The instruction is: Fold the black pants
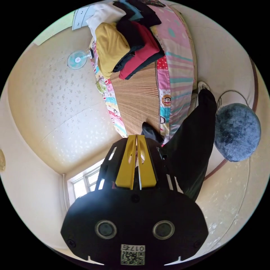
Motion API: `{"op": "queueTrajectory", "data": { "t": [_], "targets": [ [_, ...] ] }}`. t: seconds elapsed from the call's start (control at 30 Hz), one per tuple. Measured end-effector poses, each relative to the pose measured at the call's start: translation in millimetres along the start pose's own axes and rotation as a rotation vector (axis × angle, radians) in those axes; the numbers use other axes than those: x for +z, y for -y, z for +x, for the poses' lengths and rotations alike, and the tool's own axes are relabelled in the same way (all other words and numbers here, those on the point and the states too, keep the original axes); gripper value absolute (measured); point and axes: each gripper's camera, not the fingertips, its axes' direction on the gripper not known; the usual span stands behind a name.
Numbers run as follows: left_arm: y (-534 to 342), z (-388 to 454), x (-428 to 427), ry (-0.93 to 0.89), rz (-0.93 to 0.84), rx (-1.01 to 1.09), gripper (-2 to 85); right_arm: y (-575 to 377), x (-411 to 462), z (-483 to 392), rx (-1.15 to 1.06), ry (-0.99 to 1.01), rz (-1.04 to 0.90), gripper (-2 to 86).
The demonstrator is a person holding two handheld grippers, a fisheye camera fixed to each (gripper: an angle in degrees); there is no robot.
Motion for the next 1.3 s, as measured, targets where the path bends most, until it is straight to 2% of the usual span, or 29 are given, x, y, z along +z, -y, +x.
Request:
{"op": "queueTrajectory", "data": {
  "t": [0.03,0.07,0.13,0.17,0.23,0.4,0.57,0.67,0.7,0.83,0.87,0.93,1.0,1.03,1.17,1.3],
  "targets": [
    [-19,-13,-3,-0.151,0.022,0.072,3.8,4,3,7,0.001,0.015,-0.005,0.3],
    [-30,-22,-6,-0.215,0.029,0.095,3.8,10,7,13,0.004,0.017,-0.013,0.3],
    [-74,-67,-20,-0.544,0.054,0.229,3.5,23,13,19,0.005,0.012,-0.019,0.3],
    [-85,-79,-23,-0.634,0.049,0.274,3.5,32,19,20,-0.002,0.016,-0.024,0.3],
    [-132,-119,-44,-0.903,0.019,0.476,3.3,49,30,19,-0.017,0.027,-0.039,0.2],
    [-217,-168,-117,-1.024,0.095,0.896,1.8,103,87,-12,-0.169,0.035,-0.202,0.2],
    [-268,-192,-196,-1.374,0.236,1.203,0.8,145,179,-57,-0.344,0.014,-0.48,0.3],
    [-304,-196,-252,-1.665,0.331,1.441,0.8,148,220,-81,-0.438,0.059,-0.625,0.4],
    [-318,-196,-273,-1.812,0.343,1.544,0.8,146,227,-86,-0.457,0.072,-0.655,0.5],
    [-368,-189,-336,-2.333,0.269,1.873,0.8,123,260,-122,-0.616,0.157,-0.859,1.2],
    [-376,-189,-343,-2.405,0.262,1.903,0.9,113,264,-131,-0.666,0.172,-0.904,1.6],
    [-401,-187,-362,-2.696,0.24,1.958,0.9,100,267,-142,-0.735,0.198,-0.968,2.8],
    [-420,-185,-370,-2.87,0.214,1.956,1.0,88,269,-145,-0.779,0.211,-1.031,5.5],
    [-434,-183,-375,-2.951,0.205,1.953,1.0,80,272,-144,-0.801,0.217,-1.081,10.0],
    [-476,-185,-392,-3.102,0.22,1.97,1.0,61,277,-106,-0.896,0.13,-1.175,20.5],
    [-518,-182,-413,-3.234,0.176,1.999,1.0,59,274,-60,-0.955,0.113,-1.143,22.9]
  ]
}}
